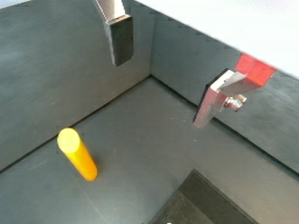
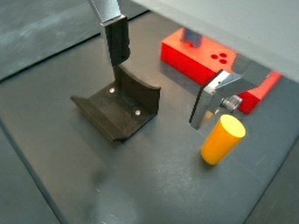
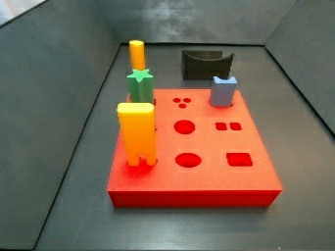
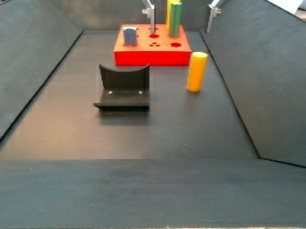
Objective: Pick up the oval object. Move up. Move to above the board. Insert the oval object.
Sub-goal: Pick up the oval object.
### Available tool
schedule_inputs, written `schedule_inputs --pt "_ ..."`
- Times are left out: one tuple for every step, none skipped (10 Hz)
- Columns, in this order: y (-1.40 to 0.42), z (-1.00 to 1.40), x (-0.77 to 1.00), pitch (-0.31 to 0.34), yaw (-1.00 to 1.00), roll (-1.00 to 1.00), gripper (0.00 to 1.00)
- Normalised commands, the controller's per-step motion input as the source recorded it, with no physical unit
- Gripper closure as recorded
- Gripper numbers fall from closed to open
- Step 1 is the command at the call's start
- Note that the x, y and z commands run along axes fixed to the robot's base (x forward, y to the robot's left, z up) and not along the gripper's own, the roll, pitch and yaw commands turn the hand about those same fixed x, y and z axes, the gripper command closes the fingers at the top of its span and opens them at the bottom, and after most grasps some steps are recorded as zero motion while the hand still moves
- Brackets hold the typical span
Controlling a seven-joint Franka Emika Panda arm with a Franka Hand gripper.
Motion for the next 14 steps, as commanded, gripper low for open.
schedule_inputs --pt "-0.13 -0.18 -0.12 -0.070 1.00 0.01 0.00" --pt "-0.13 -0.18 -0.12 -0.074 1.00 0.01 0.00" --pt "-0.27 -0.19 -0.31 -0.109 0.90 0.05 0.00" --pt "-0.44 -0.13 -0.43 -0.150 0.74 0.07 0.00" --pt "-0.49 -0.12 -0.40 -0.149 0.74 0.09 0.00" --pt "-0.45 -0.21 -0.44 -0.151 0.74 0.12 0.00" --pt "-0.45 -0.38 -0.50 -0.133 0.69 0.19 0.00" --pt "-0.37 -0.50 -0.51 -0.129 0.69 0.22 0.00" --pt "-0.28 -0.53 -0.41 -0.141 0.71 0.17 0.00" --pt "-0.22 -0.50 -0.18 -0.136 0.73 0.04 0.00" --pt "-0.23 -0.49 -0.04 -0.123 0.73 0.00 0.00" --pt "-0.19 -0.48 0.00 -0.116 0.76 0.00 0.00" --pt "-0.16 -0.43 0.09 -0.021 0.69 0.00 0.00" --pt "-0.07 -0.38 0.11 0.000 0.69 0.05 0.00"
